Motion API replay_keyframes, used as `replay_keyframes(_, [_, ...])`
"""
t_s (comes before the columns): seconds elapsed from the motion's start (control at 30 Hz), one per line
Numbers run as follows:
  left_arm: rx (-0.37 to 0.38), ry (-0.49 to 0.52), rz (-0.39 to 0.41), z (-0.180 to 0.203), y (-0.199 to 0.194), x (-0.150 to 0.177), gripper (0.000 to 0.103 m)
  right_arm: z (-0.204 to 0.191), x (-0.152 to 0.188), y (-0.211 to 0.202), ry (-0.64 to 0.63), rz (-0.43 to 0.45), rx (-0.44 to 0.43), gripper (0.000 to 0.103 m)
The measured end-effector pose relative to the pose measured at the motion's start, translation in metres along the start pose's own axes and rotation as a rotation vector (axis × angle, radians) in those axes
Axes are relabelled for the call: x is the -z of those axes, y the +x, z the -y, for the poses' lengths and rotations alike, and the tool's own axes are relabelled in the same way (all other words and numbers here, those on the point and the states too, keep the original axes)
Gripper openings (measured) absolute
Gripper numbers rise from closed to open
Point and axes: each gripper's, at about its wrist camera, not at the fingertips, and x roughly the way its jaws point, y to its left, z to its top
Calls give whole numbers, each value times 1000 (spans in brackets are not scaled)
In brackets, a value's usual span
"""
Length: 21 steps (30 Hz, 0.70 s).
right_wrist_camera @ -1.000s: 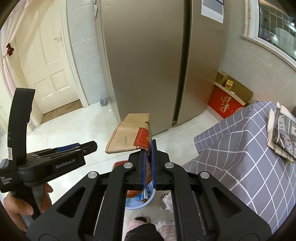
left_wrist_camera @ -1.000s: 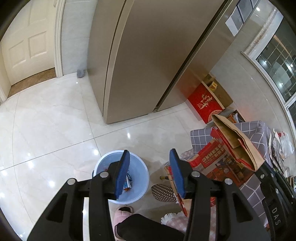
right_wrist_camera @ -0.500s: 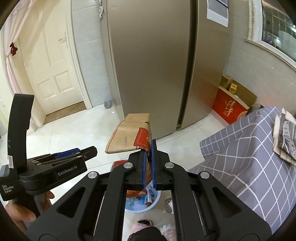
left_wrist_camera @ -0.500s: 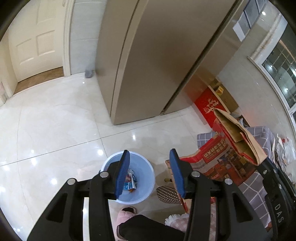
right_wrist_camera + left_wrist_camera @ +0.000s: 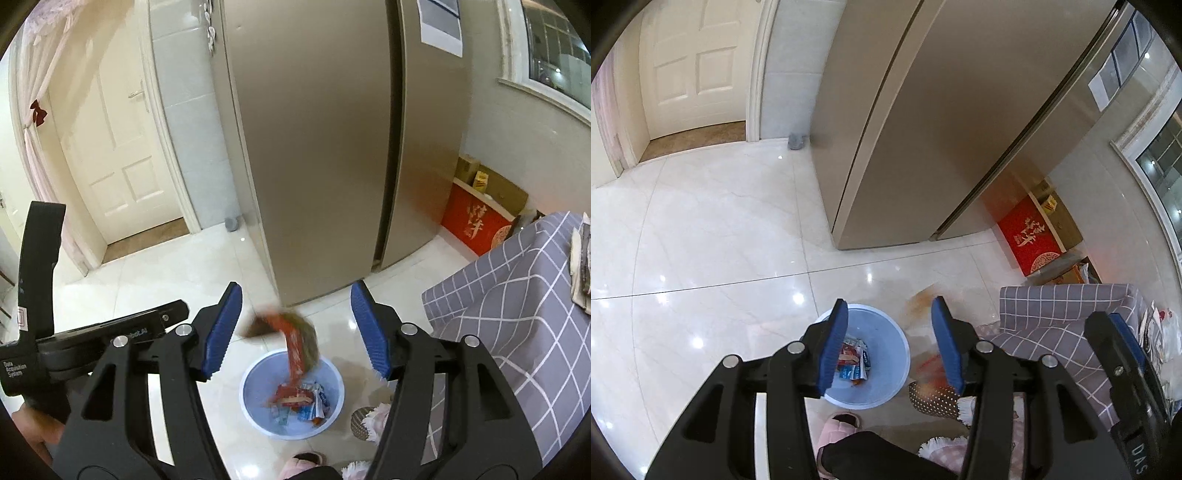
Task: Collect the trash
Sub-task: 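Open right tool over the blue bucket to drop the green-red box, then move both open tools back to the table toward the remaining trash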
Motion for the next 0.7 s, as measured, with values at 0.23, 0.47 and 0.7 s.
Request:
replay_keyframes(0.23, [11,30,-7,10,-3,3,47,8,0,-12,22,5,11,61])
replay_keyframes(0.47, [23,68,-5,24,-14,8,47,24,3,-32,63,18,31,65])
replay_keyframes(0.7, [52,141,6,62,-30,19,47,50,4,-65,107,55,63,66])
